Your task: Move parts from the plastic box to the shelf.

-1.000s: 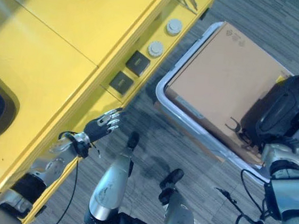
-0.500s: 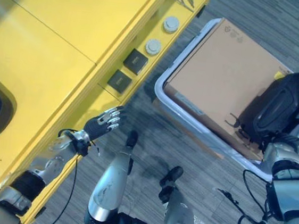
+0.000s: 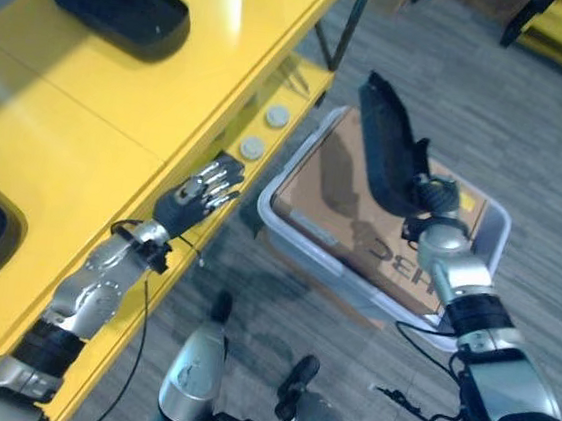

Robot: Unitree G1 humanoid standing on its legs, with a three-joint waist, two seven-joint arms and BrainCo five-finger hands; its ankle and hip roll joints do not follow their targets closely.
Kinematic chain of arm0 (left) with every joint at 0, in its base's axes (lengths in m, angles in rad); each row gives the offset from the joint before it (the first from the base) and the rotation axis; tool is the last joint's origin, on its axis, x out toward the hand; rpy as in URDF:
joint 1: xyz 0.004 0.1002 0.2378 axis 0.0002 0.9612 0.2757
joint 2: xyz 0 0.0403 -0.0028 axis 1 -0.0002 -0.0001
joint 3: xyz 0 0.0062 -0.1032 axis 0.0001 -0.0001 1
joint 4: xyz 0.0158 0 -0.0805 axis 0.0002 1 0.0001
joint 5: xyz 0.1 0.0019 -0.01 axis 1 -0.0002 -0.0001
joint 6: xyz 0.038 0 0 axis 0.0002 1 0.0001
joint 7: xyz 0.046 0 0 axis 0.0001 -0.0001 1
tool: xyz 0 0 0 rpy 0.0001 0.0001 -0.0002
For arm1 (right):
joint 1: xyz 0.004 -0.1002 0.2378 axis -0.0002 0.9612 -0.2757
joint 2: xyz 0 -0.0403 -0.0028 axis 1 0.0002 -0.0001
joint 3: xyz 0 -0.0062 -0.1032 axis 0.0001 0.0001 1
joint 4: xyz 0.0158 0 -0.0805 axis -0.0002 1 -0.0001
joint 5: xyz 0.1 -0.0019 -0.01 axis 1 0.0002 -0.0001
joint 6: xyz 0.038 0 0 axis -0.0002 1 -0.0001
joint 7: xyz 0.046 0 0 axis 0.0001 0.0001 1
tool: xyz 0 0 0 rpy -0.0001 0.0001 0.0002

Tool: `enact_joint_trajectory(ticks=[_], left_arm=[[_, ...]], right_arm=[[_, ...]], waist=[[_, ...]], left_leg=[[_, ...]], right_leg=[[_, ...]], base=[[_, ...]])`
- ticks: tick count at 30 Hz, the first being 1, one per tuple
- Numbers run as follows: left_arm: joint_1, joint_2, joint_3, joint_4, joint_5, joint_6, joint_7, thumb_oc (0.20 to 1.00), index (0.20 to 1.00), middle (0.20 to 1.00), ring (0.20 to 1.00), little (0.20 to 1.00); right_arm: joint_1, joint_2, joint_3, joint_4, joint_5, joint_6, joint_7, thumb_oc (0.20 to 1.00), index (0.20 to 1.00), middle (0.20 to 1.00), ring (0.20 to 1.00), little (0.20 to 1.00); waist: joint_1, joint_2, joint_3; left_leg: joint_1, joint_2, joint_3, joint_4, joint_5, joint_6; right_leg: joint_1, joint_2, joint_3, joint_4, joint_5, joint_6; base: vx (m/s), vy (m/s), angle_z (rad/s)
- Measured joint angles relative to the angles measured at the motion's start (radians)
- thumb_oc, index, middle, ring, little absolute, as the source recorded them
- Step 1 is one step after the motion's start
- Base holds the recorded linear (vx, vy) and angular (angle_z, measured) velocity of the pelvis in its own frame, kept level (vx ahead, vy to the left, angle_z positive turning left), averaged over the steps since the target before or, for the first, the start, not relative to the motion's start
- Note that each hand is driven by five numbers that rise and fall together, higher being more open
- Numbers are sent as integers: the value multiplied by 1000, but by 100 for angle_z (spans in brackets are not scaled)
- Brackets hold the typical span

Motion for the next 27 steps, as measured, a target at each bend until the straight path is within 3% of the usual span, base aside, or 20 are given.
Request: enact_joint_trajectory(ticks=[1, 3, 5, 7, 16, 27], left_arm=[[-5, -25, -4, 1, 14, 32, 20, 1000, 1000, 1000, 1000, 1000], [-20, -45, -8, 11, 33, 58, 32, 1000, 1000, 1000, 1000, 1000], [-51, -93, -10, 56, 47, 131, 82, 1000, 1000, 1000, 1000, 1000], [-89, -150, -43, 193, 58, 203, 168, 1000, 1000, 1000, 1000, 1000], [-227, -280, -94, 488, 79, 363, 294, 1000, 1000, 1000, 1000, 1000], [-261, -433, -168, 555, -10, 348, 433, 1000, 1000, 1000, 1000, 1000]], right_arm=[[3, 18, 28, 4, -31, 26, 3, 200, 200, 200, 200, 200], [3, 20, 35, 5, -35, 46, 17, 200, 200, 200, 200, 200], [5, 30, 36, 5, -76, 86, 38, 200, 200, 200, 200, 200], [14, 52, 77, 6, -122, 122, 48, 200, 200, 200, 200, 200], [21, 96, 192, 10, -189, 127, 122, 200, 200, 200, 200, 200], [19, 164, 272, 33, -235, 127, 178, 200, 200, 200, 200, 200]], waist=[[-9, 3, -36], [-18, 11, -50], [-25, 24, -57], [-51, 36, -68], [-123, 65, -140], [-161, 59, -170]], left_leg=[[7, -5, 5, -9, 6, 3], [8, -5, 5, -9, 7, 5], [28, -6, 12, -16, 9, 6], [88, -11, 20, -44, 8, 4], [149, -6, 36, -116, 36, -3], [181, 10, 58, -133, 40, -11]], right_leg=[[3, -1, 3, -8, 11, 10], [4, -1, 5, -9, 12, 10], [15, -1, 17, -11, 12, 9], [66, -2, 21, -29, 11, 10], [95, 8, 32, -55, 15, 10], [105, 21, 52, -56, 14, 8]], base=[[92, 38, -11], [98, 44, -6], [104, 31, -10], [120, 23, -11], [51, -12, -5], [30, -29, -6]])
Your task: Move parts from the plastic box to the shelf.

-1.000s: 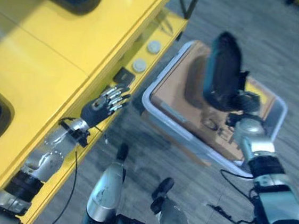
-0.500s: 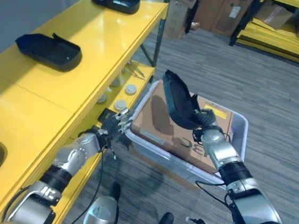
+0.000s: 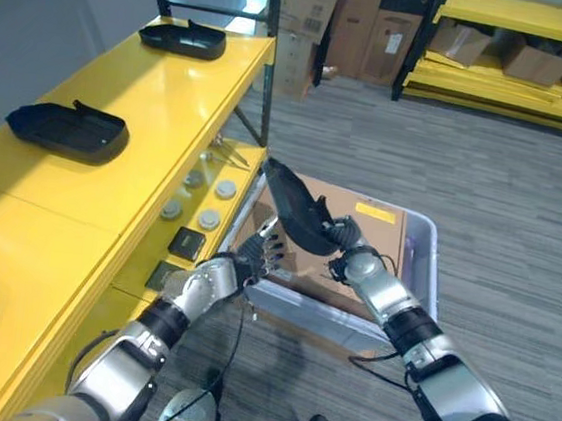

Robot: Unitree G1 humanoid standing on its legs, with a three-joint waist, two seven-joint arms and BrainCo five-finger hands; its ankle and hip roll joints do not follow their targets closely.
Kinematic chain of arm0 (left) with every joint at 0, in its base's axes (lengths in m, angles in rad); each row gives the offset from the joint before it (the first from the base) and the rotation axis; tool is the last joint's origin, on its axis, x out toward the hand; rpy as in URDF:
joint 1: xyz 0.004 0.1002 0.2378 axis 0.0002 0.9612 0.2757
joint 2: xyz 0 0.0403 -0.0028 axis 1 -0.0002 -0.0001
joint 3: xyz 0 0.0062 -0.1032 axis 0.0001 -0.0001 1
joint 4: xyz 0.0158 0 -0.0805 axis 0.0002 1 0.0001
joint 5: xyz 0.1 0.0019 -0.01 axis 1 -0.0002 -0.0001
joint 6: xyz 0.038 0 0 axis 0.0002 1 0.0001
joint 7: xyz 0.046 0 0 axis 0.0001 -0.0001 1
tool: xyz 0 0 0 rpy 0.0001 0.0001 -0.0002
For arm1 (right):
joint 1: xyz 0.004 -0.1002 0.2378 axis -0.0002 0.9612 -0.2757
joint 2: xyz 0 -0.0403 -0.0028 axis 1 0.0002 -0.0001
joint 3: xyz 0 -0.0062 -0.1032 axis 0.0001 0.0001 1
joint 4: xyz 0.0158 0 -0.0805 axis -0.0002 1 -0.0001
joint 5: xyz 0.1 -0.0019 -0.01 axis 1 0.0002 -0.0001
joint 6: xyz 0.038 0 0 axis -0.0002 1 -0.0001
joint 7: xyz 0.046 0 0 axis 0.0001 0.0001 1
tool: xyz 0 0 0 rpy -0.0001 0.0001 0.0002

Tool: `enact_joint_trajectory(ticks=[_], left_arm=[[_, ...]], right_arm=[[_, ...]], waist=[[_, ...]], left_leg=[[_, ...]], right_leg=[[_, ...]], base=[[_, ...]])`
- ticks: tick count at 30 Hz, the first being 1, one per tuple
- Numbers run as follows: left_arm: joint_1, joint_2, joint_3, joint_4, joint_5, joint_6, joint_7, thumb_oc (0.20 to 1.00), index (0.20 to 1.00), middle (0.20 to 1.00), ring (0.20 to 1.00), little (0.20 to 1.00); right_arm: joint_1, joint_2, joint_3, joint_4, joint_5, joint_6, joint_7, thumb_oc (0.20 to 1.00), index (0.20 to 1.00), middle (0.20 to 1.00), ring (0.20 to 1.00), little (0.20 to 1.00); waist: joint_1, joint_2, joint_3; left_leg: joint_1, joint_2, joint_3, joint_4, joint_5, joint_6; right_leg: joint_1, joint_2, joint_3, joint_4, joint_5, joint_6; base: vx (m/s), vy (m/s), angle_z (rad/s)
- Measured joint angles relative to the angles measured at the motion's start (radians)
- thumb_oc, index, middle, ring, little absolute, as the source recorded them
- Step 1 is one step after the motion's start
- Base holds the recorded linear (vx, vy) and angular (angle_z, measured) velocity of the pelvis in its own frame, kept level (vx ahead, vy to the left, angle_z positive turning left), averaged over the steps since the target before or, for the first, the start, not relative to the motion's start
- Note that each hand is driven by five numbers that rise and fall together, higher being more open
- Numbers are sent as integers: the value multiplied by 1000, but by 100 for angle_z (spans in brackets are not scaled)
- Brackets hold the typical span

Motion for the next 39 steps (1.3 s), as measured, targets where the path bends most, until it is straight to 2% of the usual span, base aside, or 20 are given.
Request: enact_joint_trajectory(ticks=[3, 6, 12, 17, 22, 26, 35, 39], left_arm=[[0, -10, -6, 0, -2, -25, 36, 1000, 1000, 1000, 1000, 1000], [0, -16, -6, 0, -55, -79, 82, 1000, 1000, 1000, 1000, 1000], [1, -13, 20, 0, -100, -142, 113, 1000, 1000, 1000, 1000, 1000], [3, -1, 55, -1, -109, -159, 105, 1000, 1000, 1000, 1000, 1000], [4, 12, 56, -2, -106, -160, 101, 1000, 1000, 1000, 1000, 1000], [4, 29, 55, -4, -35, -154, 65, 1000, 1000, 1000, 1000, 1000], [3, 53, 28, -21, 125, -90, 19, 1000, 1000, 1000, 1000, 1000], [3, 62, -6, -22, 131, -76, 18, 1000, 1000, 1000, 1000, 1000]], right_arm=[[0, 5, 4, 12, -46, 0, 27, 200, 200, 200, 200, 200], [0, 13, 36, 12, -73, 0, 69, 200, 200, 200, 200, 200], [3, 18, 44, 12, -116, -1, 109, 200, 200, 200, 200, 200], [22, 10, 60, 12, -149, -3, 148, 200, 200, 200, 200, 200], [22, 10, 67, 12, -150, -4, 151, 200, 200, 200, 200, 200], [22, 9, 67, 12, -151, -7, 170, 200, 200, 200, 200, 200], [22, 8, 67, 11, -219, -16, 210, 200, 200, 200, 200, 200], [22, 8, 71, 6, -261, -30, 235, 200, 200, 200, 200, 200]], waist=[[-6, -14, -14], [-9, -29, -25], [-5, -29, -25], [-5, -29, -25], [-3, -29, -25], [-3, -28, -25], [-5, -26, -25], [-4, -24, -24]], left_leg=[[1, 1, 1, -1, 1, -1], [5, 2, 7, -6, 2, -3], [19, 2, 20, -15, 5, -3], [20, 3, 22, -15, 5, -3], [20, 6, 22, -15, 6, -4], [25, 11, 24, -21, 9, -8], [53, 14, 26, -59, 23, -14], [55, 14, 25, -63, 23, -14]], right_leg=[[-1, 1, 3, 0, 0, 0], [-2, 1, 9, -1, 0, 0], [-1, 0, 20, -2, 0, 0], [0, -1, 19, -4, 1, -1], [1, 1, 18, -8, 3, -4], [6, 11, 18, -17, 6, -7], [24, 15, 17, -36, 8, -10], [29, 16, 15, -41, 9, -9]], base=[[0, 0, 0], [20, -16, -5], [7, -8, -6], [0, 0, 0], [0, 0, 0], [0, 0, 0], [0, 0, 0], [0, 0, 0]])
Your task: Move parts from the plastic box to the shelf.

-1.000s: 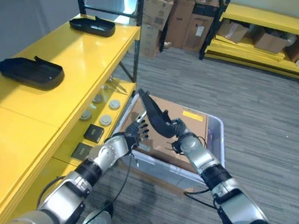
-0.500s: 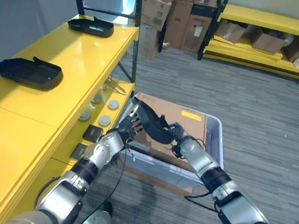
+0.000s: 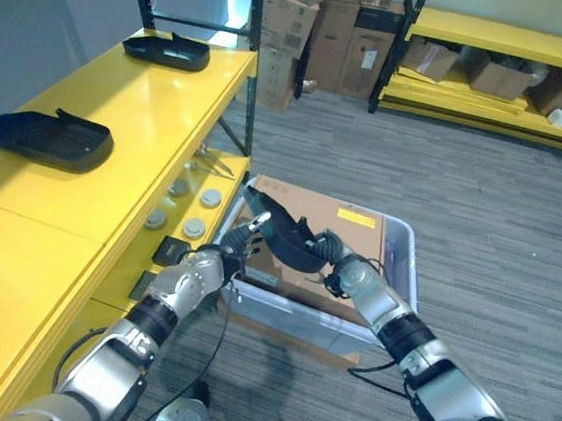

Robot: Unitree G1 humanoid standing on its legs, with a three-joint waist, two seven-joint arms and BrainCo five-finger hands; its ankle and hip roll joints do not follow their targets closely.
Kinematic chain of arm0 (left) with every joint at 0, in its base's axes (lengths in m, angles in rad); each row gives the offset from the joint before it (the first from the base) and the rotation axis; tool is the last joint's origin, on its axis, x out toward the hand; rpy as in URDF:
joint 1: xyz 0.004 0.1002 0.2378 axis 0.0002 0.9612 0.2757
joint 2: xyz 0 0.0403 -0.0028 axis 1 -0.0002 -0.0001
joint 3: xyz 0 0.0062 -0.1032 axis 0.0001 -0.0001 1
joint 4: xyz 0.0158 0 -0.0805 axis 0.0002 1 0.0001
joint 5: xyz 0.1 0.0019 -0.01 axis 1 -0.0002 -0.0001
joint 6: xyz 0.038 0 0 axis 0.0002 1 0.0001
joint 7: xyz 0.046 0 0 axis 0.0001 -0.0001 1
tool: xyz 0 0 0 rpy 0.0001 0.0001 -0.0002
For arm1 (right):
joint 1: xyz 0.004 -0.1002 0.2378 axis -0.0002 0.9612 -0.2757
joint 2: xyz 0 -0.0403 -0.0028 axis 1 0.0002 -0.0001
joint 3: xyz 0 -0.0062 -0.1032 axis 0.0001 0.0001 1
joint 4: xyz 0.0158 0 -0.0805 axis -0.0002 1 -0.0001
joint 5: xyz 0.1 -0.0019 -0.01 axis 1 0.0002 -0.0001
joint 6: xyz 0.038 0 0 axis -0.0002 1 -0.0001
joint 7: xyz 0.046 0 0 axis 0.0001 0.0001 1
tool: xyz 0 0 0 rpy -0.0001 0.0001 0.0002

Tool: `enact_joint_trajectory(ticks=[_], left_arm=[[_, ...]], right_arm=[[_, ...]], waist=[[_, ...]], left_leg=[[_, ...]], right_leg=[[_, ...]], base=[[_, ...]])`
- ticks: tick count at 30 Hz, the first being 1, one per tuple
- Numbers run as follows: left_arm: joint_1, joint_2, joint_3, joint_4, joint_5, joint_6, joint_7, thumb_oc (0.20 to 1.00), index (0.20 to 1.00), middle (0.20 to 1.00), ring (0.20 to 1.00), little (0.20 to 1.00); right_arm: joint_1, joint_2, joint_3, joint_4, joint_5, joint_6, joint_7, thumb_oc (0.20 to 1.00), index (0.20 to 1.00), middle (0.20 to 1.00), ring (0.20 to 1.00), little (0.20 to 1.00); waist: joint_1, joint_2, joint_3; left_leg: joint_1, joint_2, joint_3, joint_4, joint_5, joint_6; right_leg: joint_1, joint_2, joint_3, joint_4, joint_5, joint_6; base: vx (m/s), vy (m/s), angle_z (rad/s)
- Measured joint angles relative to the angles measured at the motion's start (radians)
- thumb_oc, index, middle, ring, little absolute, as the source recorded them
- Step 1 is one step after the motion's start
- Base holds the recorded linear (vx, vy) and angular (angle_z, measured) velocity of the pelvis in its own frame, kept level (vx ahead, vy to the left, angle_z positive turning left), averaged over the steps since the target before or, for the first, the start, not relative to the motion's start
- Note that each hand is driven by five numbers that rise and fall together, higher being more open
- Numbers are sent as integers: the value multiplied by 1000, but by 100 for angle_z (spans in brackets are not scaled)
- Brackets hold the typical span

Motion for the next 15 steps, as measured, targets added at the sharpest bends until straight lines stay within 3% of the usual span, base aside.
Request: enact_joint_trajectory(ticks=[9, 10, 11, 15], left_arm=[[0, 9, -25, 0, 0, 25, 5, 1000, 1000, 1000, 1000, 1000], [0, 9, -25, 0, 1, 23, 5, 526, 526, 526, 526, 526], [0, 8, -25, 0, 6, 19, 4, 209, 209, 209, 209, 209], [0, 25, -25, -40, 88, 13, -6, 200, 200, 200, 200, 200]], right_arm=[[-1, -10, 34, 0, -45, -2, 24, 200, 200, 200, 200, 200], [-1, -10, 36, 0, -45, -2, 24, 200, 200, 200, 200, 200], [-1, -10, 36, 0, -45, -2, 24, 200, 200, 200, 200, 200], [-1, -10, 36, 0, -45, -5, 32, 200, 200, 200, 200, 200]], waist=[[4, 8, 1], [4, 9, 2], [4, 9, 2], [5, 10, 2]], left_leg=[[14, -1, -2, -8, -1, -1], [14, -1, -2, -8, -1, -2], [14, -1, -2, -8, -1, -2], [14, -1, -3, -8, -1, -2]], right_leg=[[20, 0, -17, -13, 0, 1], [20, 0, -17, -13, 0, 1], [20, 0, -17, -13, 0, 1], [21, 0, -18, -13, 0, 1]], base=[[0, 0, 0], [0, 0, 0], [0, 0, 0], [0, 0, 0]])
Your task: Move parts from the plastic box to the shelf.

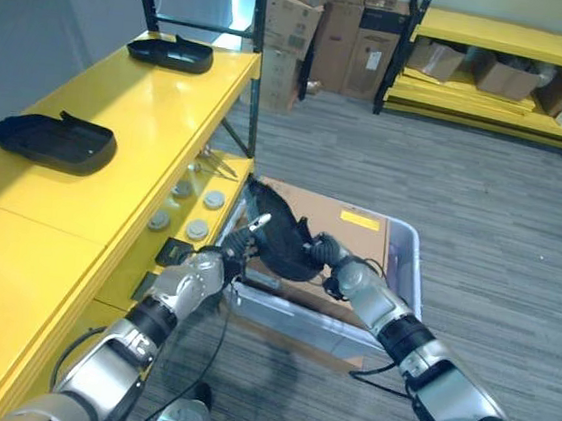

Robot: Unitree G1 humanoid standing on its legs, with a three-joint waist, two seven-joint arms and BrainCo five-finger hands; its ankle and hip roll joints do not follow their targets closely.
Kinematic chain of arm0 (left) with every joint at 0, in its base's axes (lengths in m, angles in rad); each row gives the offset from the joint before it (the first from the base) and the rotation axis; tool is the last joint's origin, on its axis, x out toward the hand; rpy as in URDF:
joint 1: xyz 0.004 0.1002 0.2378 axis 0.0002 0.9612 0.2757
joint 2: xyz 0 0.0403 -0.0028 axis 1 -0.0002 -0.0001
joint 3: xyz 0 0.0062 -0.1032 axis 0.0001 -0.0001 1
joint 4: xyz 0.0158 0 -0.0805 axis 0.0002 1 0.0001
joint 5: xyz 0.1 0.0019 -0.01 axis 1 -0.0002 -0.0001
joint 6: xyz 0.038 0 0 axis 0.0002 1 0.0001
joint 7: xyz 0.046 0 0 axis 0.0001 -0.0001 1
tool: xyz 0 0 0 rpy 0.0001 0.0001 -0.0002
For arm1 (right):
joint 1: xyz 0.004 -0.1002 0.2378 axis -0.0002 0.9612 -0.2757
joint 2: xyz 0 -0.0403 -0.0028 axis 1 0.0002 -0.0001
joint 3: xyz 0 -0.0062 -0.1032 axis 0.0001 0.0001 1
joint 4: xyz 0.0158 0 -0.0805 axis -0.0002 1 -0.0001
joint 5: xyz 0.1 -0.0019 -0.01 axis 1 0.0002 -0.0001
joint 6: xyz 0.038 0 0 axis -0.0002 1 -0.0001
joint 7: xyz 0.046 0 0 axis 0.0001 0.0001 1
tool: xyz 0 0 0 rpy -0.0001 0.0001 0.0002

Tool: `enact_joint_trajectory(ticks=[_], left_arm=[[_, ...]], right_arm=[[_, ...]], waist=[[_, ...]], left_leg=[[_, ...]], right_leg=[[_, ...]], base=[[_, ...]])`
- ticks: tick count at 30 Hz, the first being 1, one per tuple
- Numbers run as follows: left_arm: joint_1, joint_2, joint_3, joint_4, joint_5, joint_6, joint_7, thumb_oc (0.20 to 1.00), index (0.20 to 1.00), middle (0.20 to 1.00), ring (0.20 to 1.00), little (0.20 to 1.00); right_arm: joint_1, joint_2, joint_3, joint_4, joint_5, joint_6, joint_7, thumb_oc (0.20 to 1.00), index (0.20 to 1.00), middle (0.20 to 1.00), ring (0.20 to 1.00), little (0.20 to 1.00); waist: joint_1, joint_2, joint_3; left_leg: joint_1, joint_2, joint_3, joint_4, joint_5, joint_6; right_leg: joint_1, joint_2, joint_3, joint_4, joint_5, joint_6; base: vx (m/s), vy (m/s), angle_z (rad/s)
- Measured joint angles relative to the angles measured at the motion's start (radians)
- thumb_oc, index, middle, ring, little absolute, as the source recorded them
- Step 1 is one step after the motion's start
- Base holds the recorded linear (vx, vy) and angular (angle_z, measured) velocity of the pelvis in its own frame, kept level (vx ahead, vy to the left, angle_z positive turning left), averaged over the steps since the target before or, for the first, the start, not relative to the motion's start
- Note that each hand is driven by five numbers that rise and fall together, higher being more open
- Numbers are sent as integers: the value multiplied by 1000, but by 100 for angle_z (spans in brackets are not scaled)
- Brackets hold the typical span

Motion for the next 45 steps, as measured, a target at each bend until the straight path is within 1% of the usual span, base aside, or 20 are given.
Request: enact_joint_trajectory(ticks=[2, 6, 14, 17, 21, 22, 23, 24, 25, 26, 27, 28, 30, 31, 33, 35, 38, 41, 43, 45], left_arm=[[0, 13, 0, -18, 29, -2, 0, 200, 200, 200, 200, 200], [0, 37, -4, -25, 35, 7, 12, 200, 200, 200, 200, 200], [0, 46, -7, -25, 34, 9, 15, 200, 200, 200, 200, 200], [0, 46, -8, -26, 34, 9, 15, 200, 200, 200, 200, 200], [0, 48, -10, -35, 35, 8, 15, 200, 200, 200, 200, 200], [0, 48, -15, -35, 35, 5, 15, 200, 200, 200, 200, 200], [0, 49, -19, -36, 35, 2, 15, 200, 200, 200, 200, 200], [0, 50, -20, -37, 35, -4, 16, 200, 200, 200, 200, 200], [0, 50, -28, -39, 34, -21, 26, 200, 200, 200, 200, 200], [0, 50, -30, -43, 34, -28, 34, 200, 200, 200, 200, 200], [0, 56, -31, -97, 34, -30, 70, 200, 200, 200, 200, 200], [0, 58, -31, -120, 34, -30, 84, 200, 200, 200, 200, 200], [1, 62, -29, -157, 34, -30, 103, 200, 200, 200, 200, 200], [2, 69, -29, -170, 34, -30, 103, 200, 200, 200, 200, 200], [20, 84, -23, -213, 32, -30, 103, 200, 200, 200, 200, 200], [38, 85, -5, -228, 24, -34, 94, 200, 200, 200, 200, 200], [62, 86, 4, -234, 23, -55, 87, 200, 200, 200, 200, 200], [100, 89, 32, -234, 24, -89, 50, 200, 200, 200, 200, 200], [147, 93, 83, -235, 26, -116, 44, 200, 200, 200, 200, 200], [154, 94, 84, -234, 26, -130, 44, 200, 200, 200, 200, 200]], right_arm=[[0, 0, 1, -1, 0, -8, 16, 200, 200, 200, 200, 200], [-1, -13, 1, -43, 0, -16, 16, 200, 200, 200, 200, 200], [-1, -24, 1, -64, 1, -21, 16, 200, 200, 200, 200, 200], [-1, -24, 0, -64, 10, -21, 4, 200, 200, 200, 200, 200], [-1, -23, 0, -64, 60, -16, -29, 200, 200, 200, 200, 200], [-1, -18, 0, -63, 112, -9, -54, 325, 325, 325, 325, 325], [-1, -17, -1, -63, 150, -5, -72, 1000, 1000, 1000, 1000, 1000], [-1, -13, -5, -63, 219, 1, -107, 1000, 1000, 1000, 1000, 1000], [-1, 0, -32, -63, 328, 16, -153, 1000, 1000, 1000, 1000, 1000], [0, 9, -49, -63, 379, 24, -176, 1000, 1000, 1000, 1000, 1000], [13, 48, -129, -70, 562, 34, -272, 1000, 1000, 1000, 1000, 1000], [21, 68, -162, -73, 644, 19, -314, 1000, 1000, 1000, 1000, 1000], [51, 112, -220, -82, 804, -45, -383, 1000, 1000, 1000, 1000, 1000], [67, 125, -239, -89, 845, -76, -393, 1000, 1000, 1000, 1000, 1000], [100, 153, -285, -114, 909, -132, -404, 1000, 1000, 1000, 1000, 1000], [126, 158, -290, -148, 944, -171, -403, 1000, 1000, 1000, 1000, 1000], [153, 167, -331, -203, 964, -196, -401, 1000, 1000, 1000, 1000, 1000], [209, 165, -394, -287, 965, -210, -366, 1000, 1000, 1000, 1000, 1000], [259, 146, -441, -334, 965, -217, -355, 1000, 1000, 1000, 1000, 1000], [285, 126, -463, -338, 965, -217, -350, 1000, 1000, 1000, 1000, 1000]], waist=[[-1, 0, 0], [-5, 3, 1], [-6, 3, 1], [-9, 3, 1], [-15, 3, 1], [-19, 3, 1], [-21, 3, 1], [-24, 3, 1], [-27, 3, 1], [-28, 3, 1], [-29, 5, 3], [-29, 8, 4], [-26, 16, 9], [-24, 19, 11], [-24, 27, 16], [-23, 28, 16], [-23, 28, 16], [-34, 27, 16], [-53, 27, 15], [-60, 25, 14]], left_leg=[[1, 0, 0, 0, 0, 0], [1, 0, 0, 0, 0, 0], [2, 0, 0, 0, 0, 0], [3, 0, 0, 0, 0, 0], [6, 0, 1, 0, 0, 0], [9, 0, 1, 0, 0, 0], [10, 0, 1, 0, 0, 0], [12, 0, 2, -1, 0, -1], [14, 1, 3, -1, -1, -1], [14, 1, 4, -1, -1, -1], [17, 1, 7, -1, -1, -2], [19, 2, 7, -1, -1, -2], [28, 2, 8, -1, -2, -3], [31, 2, 8, -1, -3, -4], [32, 2, 10, -1, -6, -6], [32, 3, 12, -1, -7, -7], [32, 3, 25, -1, -9, -6], [32, 4, 40, -2, -10, -6], [32, 6, 62, -2, -14, -5], [32, 5, 64, -2, -16, -5]], right_leg=[[0, 0, 0, 0, 0, 0], [1, 0, 0, 0, 0, 0], [2, 0, 0, 0, 0, 0], [2, 0, 1, 0, 0, 0], [3, 0, 1, 0, 0, 0], [3, 0, 2, 0, 0, 0], [4, 0, 2, 0, 0, 0], [4, 0, 3, 0, 0, 0], [5, 0, 4, 0, 0, 0], [5, 0, 5, 0, 0, 0], [6, 0, 8, 0, 0, 0], [9, 0, 8, 0, 0, 0], [18, 0, 8, 0, 0, 0], [19, 0, 8, 0, -1, 0], [18, 0, 11, 0, -2, 0], [17, 0, 13, 0, -2, 0], [11, 0, 24, 0, -2, -1], [-1, 0, 39, 1, 0, 0], [-14, 2, 60, 0, 4, -1], [-17, 9, 65, 0, 5, 0]], base=[[0, 0, 0], [0, 0, 0], [0, 0, 0], [0, 0, 0], [0, 0, 0], [0, 0, 0], [0, 0, 0], [0, 0, 0], [11, 17, -4], [18, 21, -6], [17, 17, -5], [16, 17, -3], [0, 0, 0], [0, 0, 0], [-3, 6, -2], [0, 0, 0], [-7, 11, -10], [-15, 14, -17], [-23, 16, -26], [-24, 14, -11]])
